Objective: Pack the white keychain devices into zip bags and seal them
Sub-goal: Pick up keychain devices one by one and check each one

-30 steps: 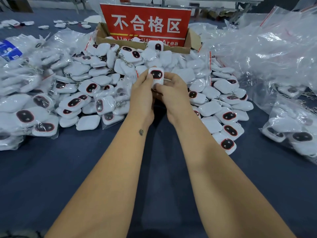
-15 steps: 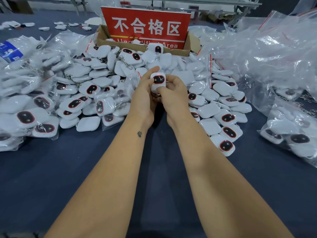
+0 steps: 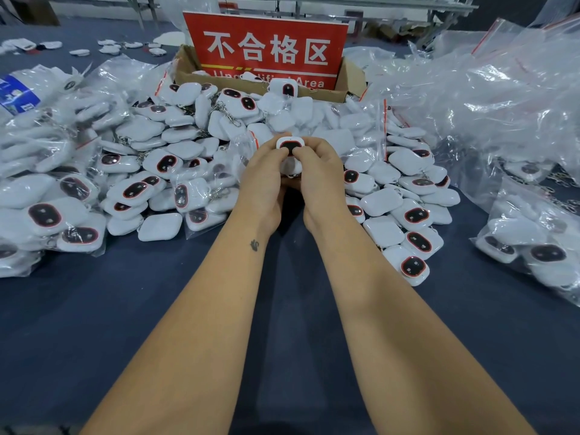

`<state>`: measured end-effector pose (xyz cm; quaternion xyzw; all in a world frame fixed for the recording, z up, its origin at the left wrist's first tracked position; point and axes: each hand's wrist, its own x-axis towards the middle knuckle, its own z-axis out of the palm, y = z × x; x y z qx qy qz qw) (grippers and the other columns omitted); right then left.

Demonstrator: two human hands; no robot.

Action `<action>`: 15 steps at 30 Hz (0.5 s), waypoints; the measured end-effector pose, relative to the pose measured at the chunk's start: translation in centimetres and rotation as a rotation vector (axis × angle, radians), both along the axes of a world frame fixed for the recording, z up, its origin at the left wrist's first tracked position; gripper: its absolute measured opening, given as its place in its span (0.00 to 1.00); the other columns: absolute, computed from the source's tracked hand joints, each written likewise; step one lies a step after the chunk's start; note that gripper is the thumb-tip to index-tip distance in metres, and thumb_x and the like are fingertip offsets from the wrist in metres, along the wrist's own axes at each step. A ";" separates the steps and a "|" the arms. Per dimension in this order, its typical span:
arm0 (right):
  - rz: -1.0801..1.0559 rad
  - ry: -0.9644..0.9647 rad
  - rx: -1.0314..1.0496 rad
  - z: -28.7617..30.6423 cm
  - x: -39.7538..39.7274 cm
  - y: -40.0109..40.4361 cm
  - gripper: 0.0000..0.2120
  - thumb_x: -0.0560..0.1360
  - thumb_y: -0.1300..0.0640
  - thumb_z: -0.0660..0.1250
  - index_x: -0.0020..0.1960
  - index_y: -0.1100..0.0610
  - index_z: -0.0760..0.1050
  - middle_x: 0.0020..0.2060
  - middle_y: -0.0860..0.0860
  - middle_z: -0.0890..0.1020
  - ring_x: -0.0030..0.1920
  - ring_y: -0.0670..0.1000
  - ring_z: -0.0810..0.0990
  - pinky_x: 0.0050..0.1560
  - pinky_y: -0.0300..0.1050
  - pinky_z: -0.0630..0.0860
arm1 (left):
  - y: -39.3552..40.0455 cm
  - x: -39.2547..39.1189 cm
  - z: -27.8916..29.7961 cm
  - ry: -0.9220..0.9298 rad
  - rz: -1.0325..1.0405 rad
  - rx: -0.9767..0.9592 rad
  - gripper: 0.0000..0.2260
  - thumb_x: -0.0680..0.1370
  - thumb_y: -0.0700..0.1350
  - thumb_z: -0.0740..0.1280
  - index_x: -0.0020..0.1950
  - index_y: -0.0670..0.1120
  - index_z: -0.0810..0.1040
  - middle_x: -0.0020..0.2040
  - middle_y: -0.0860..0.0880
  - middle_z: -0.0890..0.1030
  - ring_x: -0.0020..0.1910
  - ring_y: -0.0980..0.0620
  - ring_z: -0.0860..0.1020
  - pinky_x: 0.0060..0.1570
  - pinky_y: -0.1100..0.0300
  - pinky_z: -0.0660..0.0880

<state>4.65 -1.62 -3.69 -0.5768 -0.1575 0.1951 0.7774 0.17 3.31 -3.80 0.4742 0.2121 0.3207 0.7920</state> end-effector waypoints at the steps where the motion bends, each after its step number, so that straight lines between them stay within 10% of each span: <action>1: -0.006 -0.007 -0.005 0.0 0.0 0.0 0.07 0.76 0.64 0.64 0.45 0.54 0.78 0.38 0.52 0.82 0.39 0.48 0.79 0.47 0.47 0.79 | -0.1 0.0 0.0 0.008 0.009 0.009 0.13 0.80 0.38 0.58 0.61 0.44 0.78 0.60 0.39 0.80 0.52 0.50 0.77 0.41 0.64 0.72; 15: -0.012 0.007 0.010 0.2 -0.3 0.0 0.09 0.74 0.67 0.64 0.41 0.54 0.76 0.40 0.56 0.79 0.42 0.53 0.77 0.49 0.52 0.75 | 0.0 0.3 -0.3 0.030 0.097 0.073 0.09 0.79 0.37 0.60 0.47 0.48 0.78 0.46 0.45 0.82 0.46 0.50 0.79 0.41 0.59 0.75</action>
